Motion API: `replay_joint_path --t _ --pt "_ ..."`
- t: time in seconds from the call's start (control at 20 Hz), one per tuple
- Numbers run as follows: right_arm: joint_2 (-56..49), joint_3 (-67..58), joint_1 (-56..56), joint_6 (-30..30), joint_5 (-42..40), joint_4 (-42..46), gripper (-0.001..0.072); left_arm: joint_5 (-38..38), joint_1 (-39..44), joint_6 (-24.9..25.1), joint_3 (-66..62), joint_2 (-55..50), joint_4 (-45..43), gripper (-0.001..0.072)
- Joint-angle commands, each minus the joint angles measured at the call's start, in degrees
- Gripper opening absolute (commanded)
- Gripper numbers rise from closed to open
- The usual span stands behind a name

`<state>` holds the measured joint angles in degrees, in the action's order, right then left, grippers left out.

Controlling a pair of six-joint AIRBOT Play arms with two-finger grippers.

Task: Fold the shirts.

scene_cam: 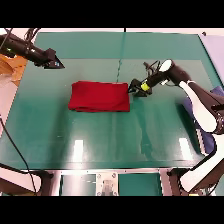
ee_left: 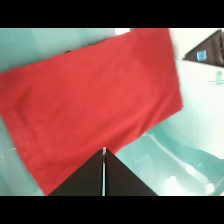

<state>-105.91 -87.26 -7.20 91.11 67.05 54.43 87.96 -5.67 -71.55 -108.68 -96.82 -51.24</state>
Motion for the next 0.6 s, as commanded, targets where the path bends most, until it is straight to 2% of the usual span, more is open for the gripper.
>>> replay_joint_path --t 0.0,0.15,0.2,0.25,0.3,0.35,0.55 --pt "-0.2 7.1 -2.7 -7.0 -8.0 -12.2 0.0599 -3.0 0.0 -0.5 -0.1 0.0 -5.3 0.0023" --pt "-0.9 7.3 -6.6 -7.4 -12.0 -14.4 0.0596 -4.9 0.0 -0.6 -0.1 0.0 -7.3 0.0023" --pt "-1.0 7.3 -7.6 -7.4 -13.1 -15.3 0.0475 -4.9 0.0 -0.5 -0.1 0.0 -7.3 0.0023" --pt "-1.0 7.2 -8.2 -7.9 -13.7 -16.4 0.0220 -4.8 0.0 -0.6 -0.1 0.0 -7.3 0.0023" --pt "-1.0 6.6 -8.4 -9.0 -13.4 -18.1 0.0040 -4.8 0.0 -0.6 -0.1 0.0 -7.3 0.0023" --pt "-0.8 5.2 -8.4 -9.6 -12.3 -19.7 0.0017 -4.6 0.0 -0.6 -0.1 0.0 -7.3 0.0023" --pt "4.2 -3.6 -2.2 -8.6 -7.1 -19.9 0.0015 -3.1 0.0 -0.5 -0.1 0.0 -7.3 0.0023"
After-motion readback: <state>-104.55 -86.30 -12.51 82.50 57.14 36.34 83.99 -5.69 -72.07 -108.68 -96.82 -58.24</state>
